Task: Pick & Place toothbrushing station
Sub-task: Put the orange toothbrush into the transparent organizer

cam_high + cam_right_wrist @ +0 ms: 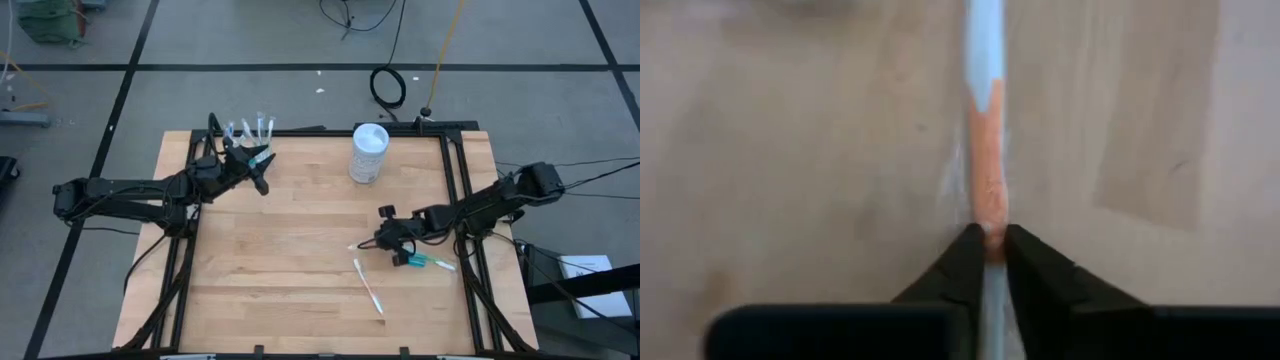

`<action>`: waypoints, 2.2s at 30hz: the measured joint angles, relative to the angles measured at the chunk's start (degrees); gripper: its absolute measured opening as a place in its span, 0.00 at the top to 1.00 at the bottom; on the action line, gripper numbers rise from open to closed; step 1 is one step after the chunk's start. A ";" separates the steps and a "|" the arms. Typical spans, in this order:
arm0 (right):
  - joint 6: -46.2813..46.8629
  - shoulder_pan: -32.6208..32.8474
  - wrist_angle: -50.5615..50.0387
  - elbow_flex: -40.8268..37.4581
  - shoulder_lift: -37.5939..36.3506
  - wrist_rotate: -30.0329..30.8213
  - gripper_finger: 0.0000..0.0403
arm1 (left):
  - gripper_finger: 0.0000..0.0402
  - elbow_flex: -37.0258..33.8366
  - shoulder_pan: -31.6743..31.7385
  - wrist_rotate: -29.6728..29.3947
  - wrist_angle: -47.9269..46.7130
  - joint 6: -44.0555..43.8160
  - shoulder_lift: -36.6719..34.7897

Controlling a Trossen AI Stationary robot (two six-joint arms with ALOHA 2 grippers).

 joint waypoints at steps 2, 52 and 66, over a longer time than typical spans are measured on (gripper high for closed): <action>-5.66 -0.82 2.61 -0.15 0.11 1.57 0.97 | 0.60 0.00 0.00 0.00 0.04 -1.20 0.00; -89.40 -6.41 37.19 26.74 24.09 -6.42 1.00 | 0.60 0.00 -7.09 38.73 9.03 -32.36 22.91; -91.44 -6.41 40.02 26.74 24.09 -6.44 1.00 | 0.60 0.00 -7.02 35.23 8.66 -31.92 22.93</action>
